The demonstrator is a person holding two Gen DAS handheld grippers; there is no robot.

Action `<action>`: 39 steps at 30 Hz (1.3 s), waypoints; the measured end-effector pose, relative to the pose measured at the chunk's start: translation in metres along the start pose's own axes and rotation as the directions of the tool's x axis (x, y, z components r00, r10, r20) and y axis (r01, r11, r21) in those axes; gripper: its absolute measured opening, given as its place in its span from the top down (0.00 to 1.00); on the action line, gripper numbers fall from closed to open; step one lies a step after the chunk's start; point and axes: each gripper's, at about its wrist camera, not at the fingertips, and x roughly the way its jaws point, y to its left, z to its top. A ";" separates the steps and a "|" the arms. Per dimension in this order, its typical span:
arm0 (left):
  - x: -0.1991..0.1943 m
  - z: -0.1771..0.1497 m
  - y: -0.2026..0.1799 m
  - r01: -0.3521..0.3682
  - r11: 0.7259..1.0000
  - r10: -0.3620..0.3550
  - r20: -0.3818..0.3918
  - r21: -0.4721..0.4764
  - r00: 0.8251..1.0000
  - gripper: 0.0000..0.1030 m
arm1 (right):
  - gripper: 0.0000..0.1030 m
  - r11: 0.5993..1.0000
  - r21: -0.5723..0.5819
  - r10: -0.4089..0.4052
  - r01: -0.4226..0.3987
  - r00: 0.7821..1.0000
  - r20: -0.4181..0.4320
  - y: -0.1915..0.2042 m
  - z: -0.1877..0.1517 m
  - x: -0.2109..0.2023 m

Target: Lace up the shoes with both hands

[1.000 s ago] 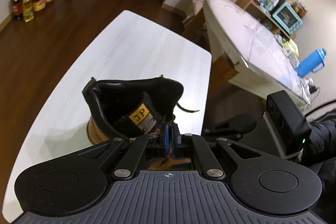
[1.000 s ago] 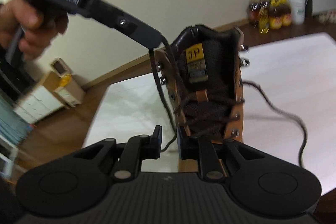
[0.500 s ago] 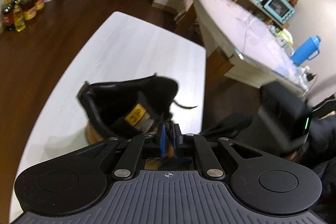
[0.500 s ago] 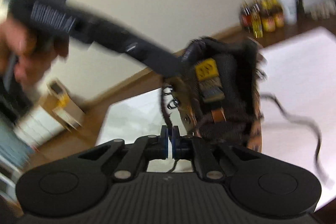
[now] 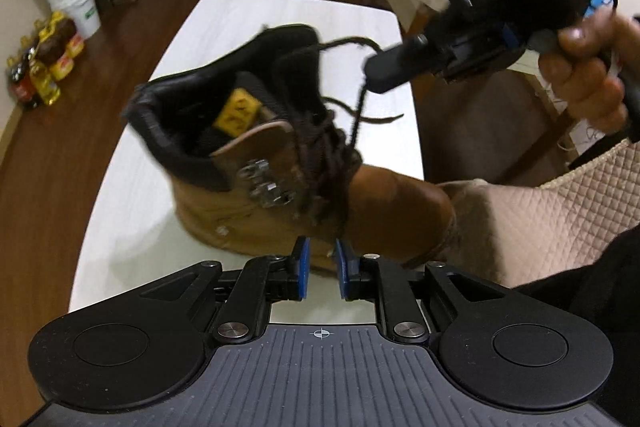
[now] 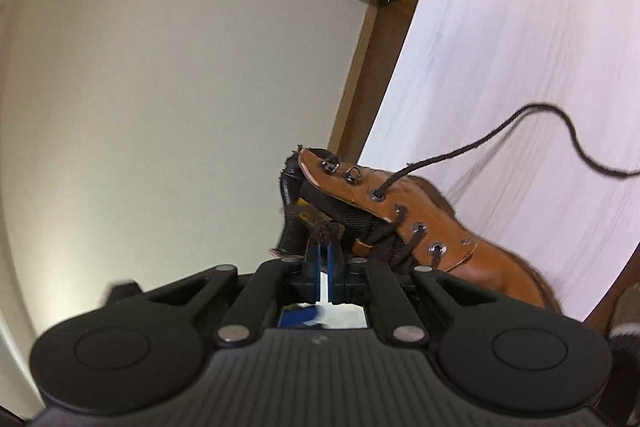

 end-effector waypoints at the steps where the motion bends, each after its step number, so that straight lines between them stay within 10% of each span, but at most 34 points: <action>1: 0.003 0.001 -0.003 -0.005 1.000 0.005 0.006 0.008 1.000 0.85 | 0.96 1.000 0.010 0.004 -0.004 1.000 -0.003 -0.001 0.001 -0.001; 12: 0.028 0.010 -0.023 -0.061 0.996 0.060 0.005 0.067 0.998 0.86 | 0.96 0.992 0.110 0.069 -0.065 0.997 -0.035 -0.004 -0.001 -0.009; 27: 0.015 0.017 -0.010 0.073 0.991 -0.078 -0.035 -0.113 0.996 0.98 | 0.84 0.976 0.219 -0.008 -0.008 0.998 0.070 -0.031 0.000 -0.023; 39: 0.004 0.030 -0.037 -0.002 1.000 0.003 -0.065 0.016 0.998 0.97 | 0.81 0.978 0.209 0.002 0.020 0.994 -0.106 -0.037 -0.047 0.006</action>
